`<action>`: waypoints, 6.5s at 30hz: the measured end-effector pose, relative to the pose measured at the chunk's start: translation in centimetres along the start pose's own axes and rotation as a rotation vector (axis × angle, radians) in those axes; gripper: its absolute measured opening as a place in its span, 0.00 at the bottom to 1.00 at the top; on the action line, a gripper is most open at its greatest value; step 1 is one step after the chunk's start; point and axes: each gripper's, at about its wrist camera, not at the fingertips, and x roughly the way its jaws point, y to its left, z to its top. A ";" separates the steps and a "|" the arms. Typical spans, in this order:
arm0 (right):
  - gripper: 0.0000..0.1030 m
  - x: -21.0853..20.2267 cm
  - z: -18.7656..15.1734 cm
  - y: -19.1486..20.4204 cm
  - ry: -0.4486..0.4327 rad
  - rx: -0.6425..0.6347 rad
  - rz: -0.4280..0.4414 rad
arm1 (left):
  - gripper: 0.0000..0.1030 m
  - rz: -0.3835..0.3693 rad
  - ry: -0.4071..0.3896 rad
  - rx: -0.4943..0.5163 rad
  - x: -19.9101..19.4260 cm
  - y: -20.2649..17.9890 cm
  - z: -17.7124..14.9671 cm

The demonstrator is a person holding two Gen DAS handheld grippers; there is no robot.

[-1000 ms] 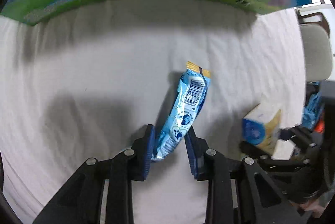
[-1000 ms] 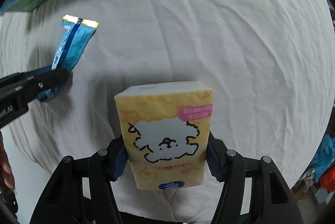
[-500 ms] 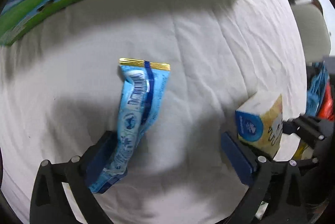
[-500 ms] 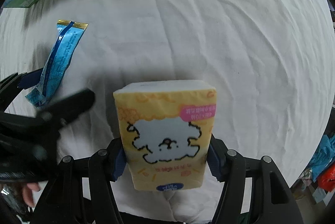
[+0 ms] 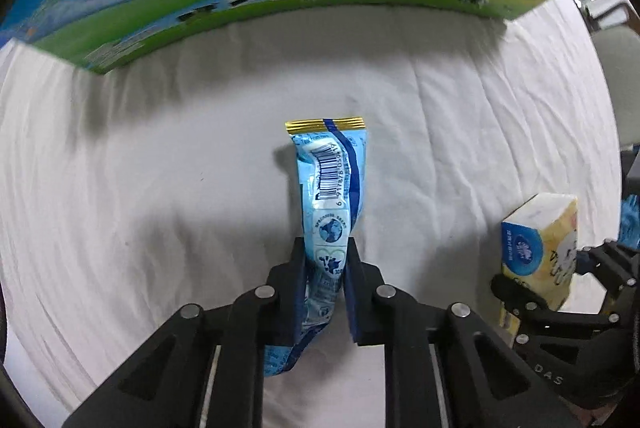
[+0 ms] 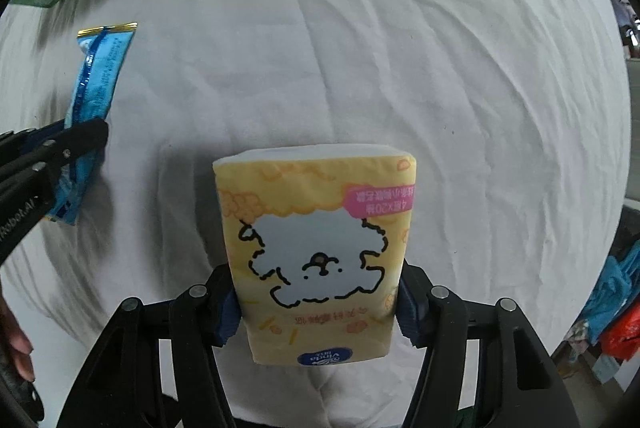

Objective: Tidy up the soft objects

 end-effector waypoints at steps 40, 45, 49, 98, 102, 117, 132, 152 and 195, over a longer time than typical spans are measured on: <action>0.61 -20.2 18.2 3.5 -0.325 -0.007 0.235 | 0.14 -0.262 -0.106 -0.177 -14.4 9.7 20.0; 0.61 -17.2 21.0 4.4 -0.276 -0.013 0.196 | 0.14 -0.249 -0.016 -0.234 -10.7 11.0 20.6; 0.61 -15.4 22.8 5.0 -0.248 -0.018 0.181 | 0.14 -0.269 0.032 -0.266 -8.3 11.6 20.6; 1.00 -27.6 4.6 0.9 -0.620 0.038 0.068 | 0.94 0.119 -0.548 -0.108 -29.3 3.7 0.4; 1.00 -32.3 -2.5 0.4 -0.709 0.018 0.064 | 0.94 0.110 -0.593 -0.128 -33.3 2.8 -4.1; 1.00 -43.8 -18.2 -1.6 -0.888 0.079 0.074 | 0.94 0.144 -0.733 -0.179 -41.1 1.0 -12.5; 1.00 -46.2 -19.9 -0.8 -0.930 0.079 0.046 | 0.94 0.184 -0.758 -0.170 -41.9 -0.2 -13.5; 1.00 -46.7 -19.4 0.2 -0.938 0.078 -0.006 | 0.94 0.195 -0.752 -0.156 -41.8 -1.5 -12.8; 1.00 -45.7 -18.2 -0.5 -0.913 0.108 -0.044 | 1.00 0.212 -0.765 -0.190 -41.4 -0.8 -12.5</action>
